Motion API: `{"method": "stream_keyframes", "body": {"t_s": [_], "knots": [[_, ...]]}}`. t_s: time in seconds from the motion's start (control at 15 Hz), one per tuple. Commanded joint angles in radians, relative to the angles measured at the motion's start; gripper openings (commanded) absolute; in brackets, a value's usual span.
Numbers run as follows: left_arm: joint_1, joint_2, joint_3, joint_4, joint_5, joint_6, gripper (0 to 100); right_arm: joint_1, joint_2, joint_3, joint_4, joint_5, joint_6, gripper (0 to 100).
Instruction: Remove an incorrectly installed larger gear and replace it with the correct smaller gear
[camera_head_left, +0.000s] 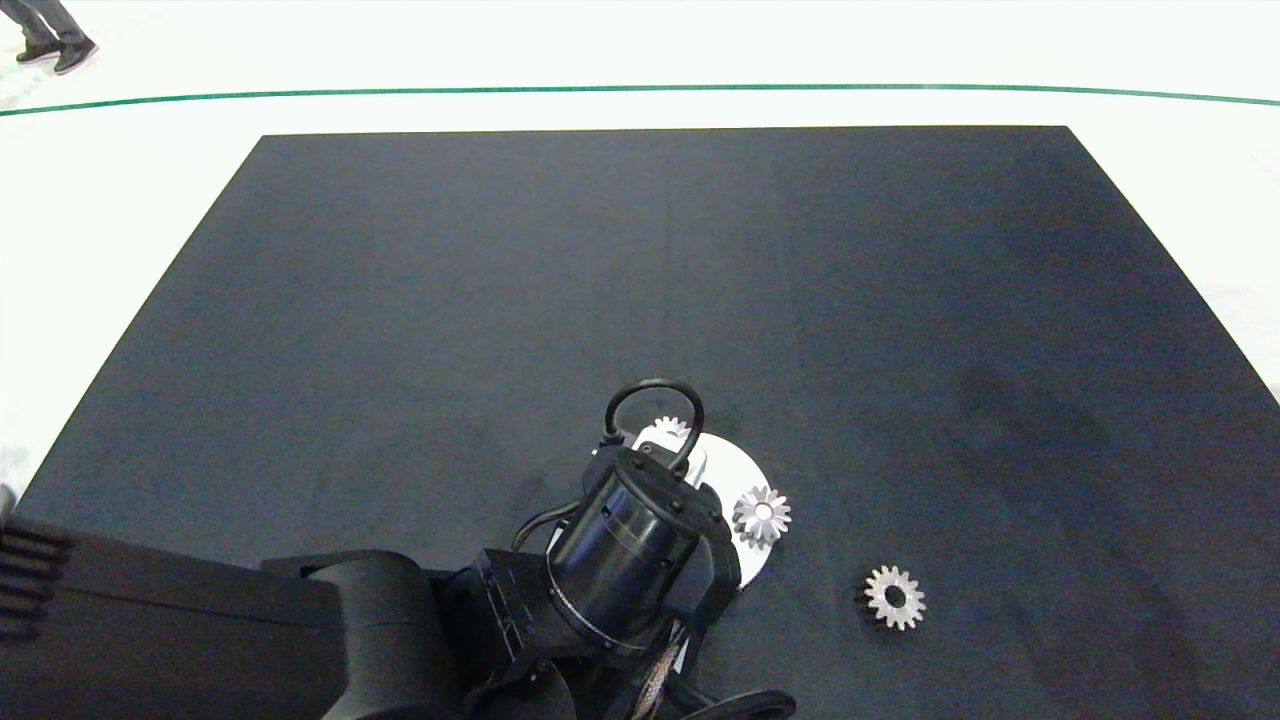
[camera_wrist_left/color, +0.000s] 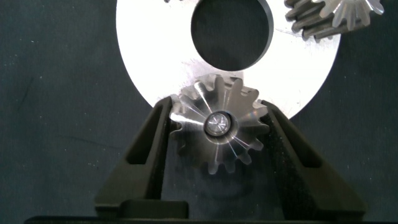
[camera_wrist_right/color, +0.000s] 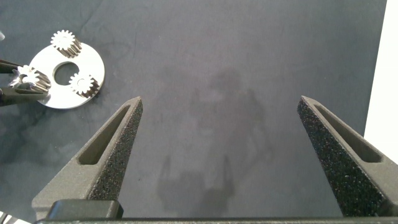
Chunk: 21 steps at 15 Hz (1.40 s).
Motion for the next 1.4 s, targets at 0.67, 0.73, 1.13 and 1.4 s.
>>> {"method": "stream_keyframes", "body": {"t_s": [0.67, 0.73, 1.13, 1.4], "knots": [[0.012, -0.008, 0.03, -0.039, 0.013, 0.035, 30, 0.001, 0.002, 0.0, 0.001, 0.001, -0.002, 100], [0.014, -0.008, 0.046, -0.068, 0.013, 0.053, 27, 0.001, 0.001, 0.0, 0.001, 0.001, -0.002, 100], [0.018, -0.008, 0.086, -0.174, 0.011, 0.104, 16, 0.001, 0.001, 0.0, 0.001, 0.001, -0.002, 100], [0.017, -0.018, 0.087, -0.177, 0.016, 0.104, 16, 0.001, 0.002, 0.0, 0.001, 0.001, -0.002, 100]]}}
